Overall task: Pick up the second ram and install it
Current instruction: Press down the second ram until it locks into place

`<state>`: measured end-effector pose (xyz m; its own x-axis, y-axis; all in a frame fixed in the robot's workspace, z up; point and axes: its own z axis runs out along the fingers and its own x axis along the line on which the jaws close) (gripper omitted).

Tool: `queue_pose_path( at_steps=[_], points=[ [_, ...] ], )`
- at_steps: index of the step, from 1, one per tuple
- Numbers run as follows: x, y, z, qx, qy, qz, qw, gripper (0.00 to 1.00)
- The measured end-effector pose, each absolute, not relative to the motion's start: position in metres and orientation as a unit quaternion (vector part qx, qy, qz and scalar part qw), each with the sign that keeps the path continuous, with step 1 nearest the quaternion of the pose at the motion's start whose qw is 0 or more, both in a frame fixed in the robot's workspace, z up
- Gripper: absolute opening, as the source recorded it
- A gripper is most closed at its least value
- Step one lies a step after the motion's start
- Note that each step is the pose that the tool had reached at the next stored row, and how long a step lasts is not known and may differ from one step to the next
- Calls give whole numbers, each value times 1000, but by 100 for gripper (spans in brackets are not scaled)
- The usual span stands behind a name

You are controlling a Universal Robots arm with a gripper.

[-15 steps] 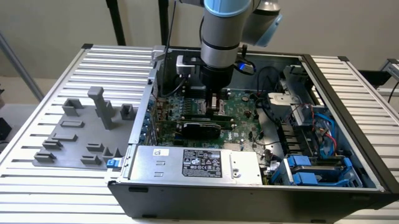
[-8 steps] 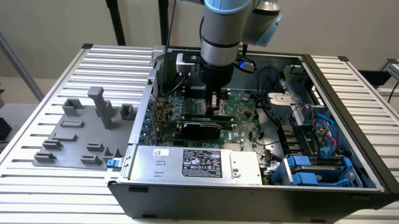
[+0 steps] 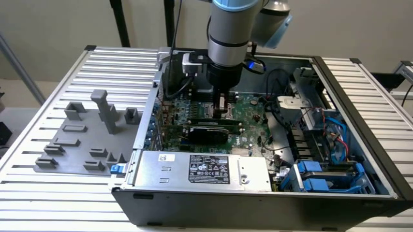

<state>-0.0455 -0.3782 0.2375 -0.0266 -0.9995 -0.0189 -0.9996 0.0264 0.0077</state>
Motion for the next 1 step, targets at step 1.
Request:
queue_pose_path(
  at_steps=[1],
  points=[
    [-45, -378, 237, -698, 716, 9, 4, 11]
  ],
)
